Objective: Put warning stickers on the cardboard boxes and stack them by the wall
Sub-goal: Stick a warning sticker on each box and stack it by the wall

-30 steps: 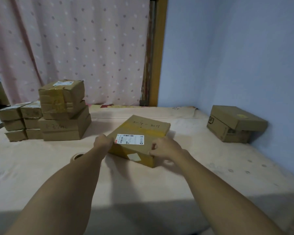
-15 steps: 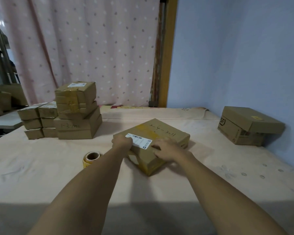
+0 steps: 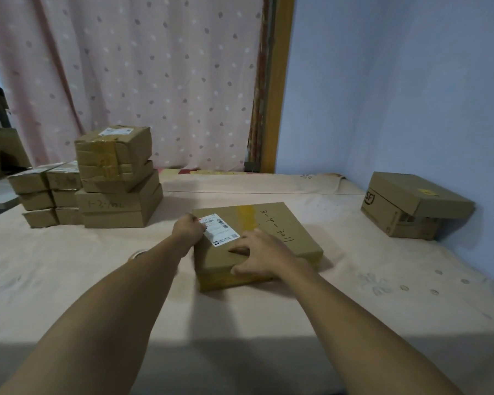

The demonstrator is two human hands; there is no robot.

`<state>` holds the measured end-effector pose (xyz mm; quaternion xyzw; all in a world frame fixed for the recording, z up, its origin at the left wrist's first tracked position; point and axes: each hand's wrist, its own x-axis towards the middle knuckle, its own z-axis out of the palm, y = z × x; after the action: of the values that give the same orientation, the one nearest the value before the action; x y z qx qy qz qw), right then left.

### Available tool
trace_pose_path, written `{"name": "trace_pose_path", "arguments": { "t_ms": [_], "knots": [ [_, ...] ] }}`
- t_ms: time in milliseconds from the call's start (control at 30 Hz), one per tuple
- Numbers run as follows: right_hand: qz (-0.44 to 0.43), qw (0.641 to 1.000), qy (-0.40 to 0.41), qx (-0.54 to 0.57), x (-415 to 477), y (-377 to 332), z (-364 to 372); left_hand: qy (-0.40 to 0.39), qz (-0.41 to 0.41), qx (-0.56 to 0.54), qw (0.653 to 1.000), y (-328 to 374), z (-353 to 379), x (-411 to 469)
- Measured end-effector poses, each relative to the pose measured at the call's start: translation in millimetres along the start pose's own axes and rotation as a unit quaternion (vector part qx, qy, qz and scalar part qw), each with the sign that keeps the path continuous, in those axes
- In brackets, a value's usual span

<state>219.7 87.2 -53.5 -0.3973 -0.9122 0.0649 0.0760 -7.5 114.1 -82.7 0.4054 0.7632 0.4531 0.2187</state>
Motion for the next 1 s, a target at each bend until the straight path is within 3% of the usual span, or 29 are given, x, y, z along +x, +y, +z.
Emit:
{"name": "trace_pose_path", "arguments": {
  "t_ms": [300, 467, 633, 833, 1000],
  "knots": [
    [-0.004, 1.000, 0.008, 0.007, 17, -34, 11, 0.020, 0.115, 0.213, 0.970, -7, -59, -13],
    [0.019, 0.999, 0.018, 0.048, 25, -41, 5, -0.062, 0.157, 0.298, 0.940, -27, -113, -29],
    [0.004, 0.997, 0.068, 0.034, 30, -69, 20, -0.116, 0.155, 0.337, 0.921, -49, -150, -53],
    [-0.019, 0.996, 0.083, 0.022, 35, -100, 34, -0.162, 0.212, 0.387, 0.883, -63, -154, -69],
    [-0.039, 0.995, 0.085, 0.044, 35, -109, 36, -0.177, 0.203, 0.323, 0.907, -60, -160, -71]
  ]
}}
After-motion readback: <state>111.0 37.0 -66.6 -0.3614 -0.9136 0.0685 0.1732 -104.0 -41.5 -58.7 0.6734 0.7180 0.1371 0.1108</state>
